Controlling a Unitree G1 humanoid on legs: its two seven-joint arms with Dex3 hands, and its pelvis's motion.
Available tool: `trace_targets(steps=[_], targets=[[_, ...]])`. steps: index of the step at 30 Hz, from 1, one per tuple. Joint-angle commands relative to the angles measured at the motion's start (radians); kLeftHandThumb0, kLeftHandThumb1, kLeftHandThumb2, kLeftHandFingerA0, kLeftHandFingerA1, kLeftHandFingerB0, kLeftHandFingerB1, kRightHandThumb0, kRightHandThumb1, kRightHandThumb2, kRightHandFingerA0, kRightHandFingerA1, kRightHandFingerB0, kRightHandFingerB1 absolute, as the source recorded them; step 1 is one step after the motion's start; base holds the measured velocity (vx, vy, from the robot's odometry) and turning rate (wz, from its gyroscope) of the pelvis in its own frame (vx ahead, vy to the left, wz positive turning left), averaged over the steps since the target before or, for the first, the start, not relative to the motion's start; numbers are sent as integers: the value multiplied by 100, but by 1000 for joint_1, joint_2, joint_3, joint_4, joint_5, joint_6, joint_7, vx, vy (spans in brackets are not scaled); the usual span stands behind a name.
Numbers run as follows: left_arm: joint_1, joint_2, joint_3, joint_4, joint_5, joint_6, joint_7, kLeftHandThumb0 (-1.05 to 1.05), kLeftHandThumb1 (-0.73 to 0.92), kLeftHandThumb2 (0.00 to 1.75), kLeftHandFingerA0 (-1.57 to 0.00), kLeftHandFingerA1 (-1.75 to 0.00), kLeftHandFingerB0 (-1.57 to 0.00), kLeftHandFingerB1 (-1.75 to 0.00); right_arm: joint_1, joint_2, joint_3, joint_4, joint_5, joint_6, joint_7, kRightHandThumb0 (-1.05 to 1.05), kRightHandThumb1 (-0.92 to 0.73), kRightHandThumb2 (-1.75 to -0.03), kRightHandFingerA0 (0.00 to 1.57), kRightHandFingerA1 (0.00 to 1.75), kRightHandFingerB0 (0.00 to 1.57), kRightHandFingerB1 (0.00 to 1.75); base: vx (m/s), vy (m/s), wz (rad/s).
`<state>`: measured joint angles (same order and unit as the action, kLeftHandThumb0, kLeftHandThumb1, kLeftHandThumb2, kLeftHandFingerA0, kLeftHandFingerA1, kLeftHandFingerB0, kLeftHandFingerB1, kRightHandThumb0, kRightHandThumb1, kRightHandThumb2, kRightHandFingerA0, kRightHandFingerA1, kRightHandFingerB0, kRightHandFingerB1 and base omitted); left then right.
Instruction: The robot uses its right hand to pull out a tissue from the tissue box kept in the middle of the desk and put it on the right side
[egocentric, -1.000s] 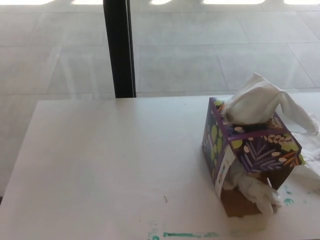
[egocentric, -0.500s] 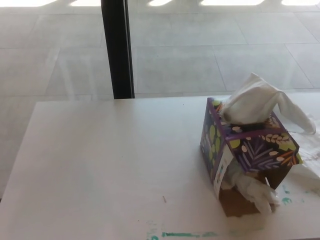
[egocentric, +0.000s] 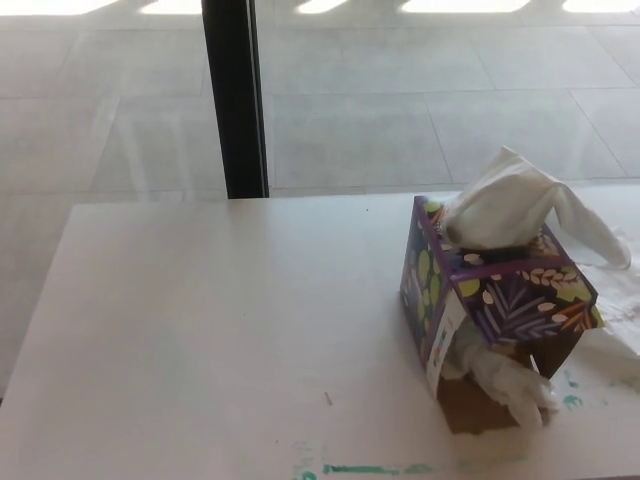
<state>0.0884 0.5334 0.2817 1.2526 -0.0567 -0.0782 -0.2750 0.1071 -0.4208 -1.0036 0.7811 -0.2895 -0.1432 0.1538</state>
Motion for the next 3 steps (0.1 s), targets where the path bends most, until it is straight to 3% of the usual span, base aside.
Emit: trace_targets(steps=[1,2,3], targets=[[-10,22,-4,5,3,3,11,-83,92,75,-61,-58,-47,-47,22,63,-102,208,309,-9,20,-69,-49,-91,90,88,69,71,0,0,0],[-11,21,-3,7,2,2,11,-87,77,91,-61,-63,-45,-53,27,59,-78,219,291,-10,39,-68,-66,-60,91,87,74,62,0,0,0],[-8,21,-4,4,4,0,12,-85,77,92,-60,-62,-45,-53,25,56,-70,223,285,-3,43,-67,-65,-60,98,89,73,61,0,0,0]])
